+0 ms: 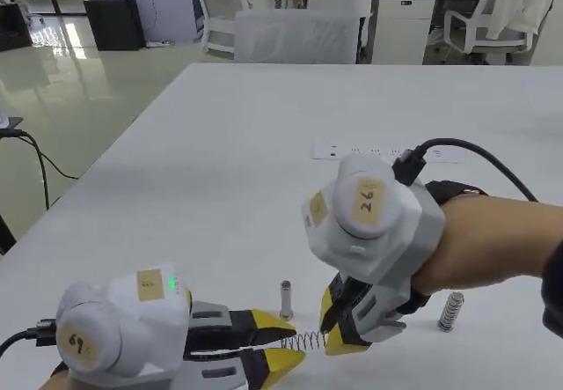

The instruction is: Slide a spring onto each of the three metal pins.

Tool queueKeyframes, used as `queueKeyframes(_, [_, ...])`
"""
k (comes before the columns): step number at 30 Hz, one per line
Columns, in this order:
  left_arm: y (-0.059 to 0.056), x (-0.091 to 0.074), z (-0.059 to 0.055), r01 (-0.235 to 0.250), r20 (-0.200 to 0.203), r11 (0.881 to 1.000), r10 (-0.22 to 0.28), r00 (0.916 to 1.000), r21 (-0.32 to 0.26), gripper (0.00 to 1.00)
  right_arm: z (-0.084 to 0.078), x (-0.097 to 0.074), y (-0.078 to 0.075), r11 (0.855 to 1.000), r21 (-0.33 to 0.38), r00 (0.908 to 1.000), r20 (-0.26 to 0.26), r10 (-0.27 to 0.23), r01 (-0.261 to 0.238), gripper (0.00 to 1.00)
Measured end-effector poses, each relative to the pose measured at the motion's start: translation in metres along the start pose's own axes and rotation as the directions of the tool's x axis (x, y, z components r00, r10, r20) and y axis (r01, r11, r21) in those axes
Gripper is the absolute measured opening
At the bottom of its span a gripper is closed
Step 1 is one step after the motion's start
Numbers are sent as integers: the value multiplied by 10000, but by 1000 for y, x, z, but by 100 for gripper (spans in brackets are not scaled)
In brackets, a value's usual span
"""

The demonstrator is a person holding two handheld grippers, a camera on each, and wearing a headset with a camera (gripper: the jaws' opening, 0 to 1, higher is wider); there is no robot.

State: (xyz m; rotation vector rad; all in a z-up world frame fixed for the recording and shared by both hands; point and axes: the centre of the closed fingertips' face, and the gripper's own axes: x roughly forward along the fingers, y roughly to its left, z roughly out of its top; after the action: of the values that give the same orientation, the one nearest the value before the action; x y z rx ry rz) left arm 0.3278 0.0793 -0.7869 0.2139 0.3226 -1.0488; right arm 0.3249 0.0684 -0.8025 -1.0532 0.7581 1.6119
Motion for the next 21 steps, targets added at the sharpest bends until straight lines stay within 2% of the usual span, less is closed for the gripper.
queueKeyframes(15, [-3,1,-1,259,-220,9996,-260,9994,-69,3,-3,0,-1,9995,288,9999,107,94,-97,8])
queueKeyframes(21, [-5,1,1,329,-105,9994,-330,9994,-76,3,-5,1,-1,9986,495,9996,228,147,-158,13])
